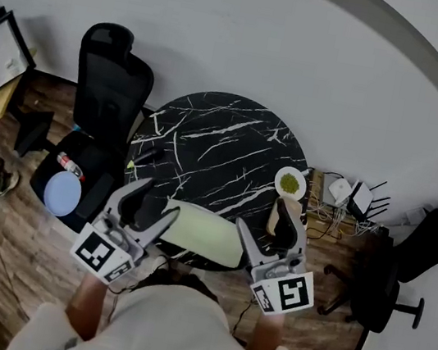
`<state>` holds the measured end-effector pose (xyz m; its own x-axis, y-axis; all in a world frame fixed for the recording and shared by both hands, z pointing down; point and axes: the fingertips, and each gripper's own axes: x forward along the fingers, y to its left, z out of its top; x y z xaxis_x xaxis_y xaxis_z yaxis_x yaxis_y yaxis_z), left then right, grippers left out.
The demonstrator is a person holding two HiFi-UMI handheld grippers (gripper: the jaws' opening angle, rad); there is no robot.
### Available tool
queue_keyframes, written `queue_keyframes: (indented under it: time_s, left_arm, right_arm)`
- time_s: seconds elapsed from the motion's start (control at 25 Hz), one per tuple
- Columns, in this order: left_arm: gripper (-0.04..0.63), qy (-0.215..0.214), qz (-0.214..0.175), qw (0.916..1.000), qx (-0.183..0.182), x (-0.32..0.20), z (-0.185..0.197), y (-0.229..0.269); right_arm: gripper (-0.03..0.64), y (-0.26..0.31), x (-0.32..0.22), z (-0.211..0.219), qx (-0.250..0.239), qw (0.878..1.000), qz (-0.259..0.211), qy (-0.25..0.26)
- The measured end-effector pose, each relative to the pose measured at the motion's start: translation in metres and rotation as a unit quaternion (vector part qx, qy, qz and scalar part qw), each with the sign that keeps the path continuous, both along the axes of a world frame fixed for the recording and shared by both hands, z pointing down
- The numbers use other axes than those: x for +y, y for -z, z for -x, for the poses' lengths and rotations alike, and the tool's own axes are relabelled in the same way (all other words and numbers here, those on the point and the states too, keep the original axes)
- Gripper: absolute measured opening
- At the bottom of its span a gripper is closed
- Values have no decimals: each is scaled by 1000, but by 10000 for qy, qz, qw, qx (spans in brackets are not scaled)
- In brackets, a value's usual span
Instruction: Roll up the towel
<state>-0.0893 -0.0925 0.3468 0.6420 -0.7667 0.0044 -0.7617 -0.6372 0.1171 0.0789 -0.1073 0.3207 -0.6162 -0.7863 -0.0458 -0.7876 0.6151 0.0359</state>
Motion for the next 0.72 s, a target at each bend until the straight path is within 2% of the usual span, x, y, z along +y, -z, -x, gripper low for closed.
queue_keyframes:
  time_s: [0.72]
  left_arm:
    - [249, -94, 79, 9999, -7, -2, -4, -5]
  right_arm:
    - [290, -4, 1, -6, -39, 9999, 62, -79]
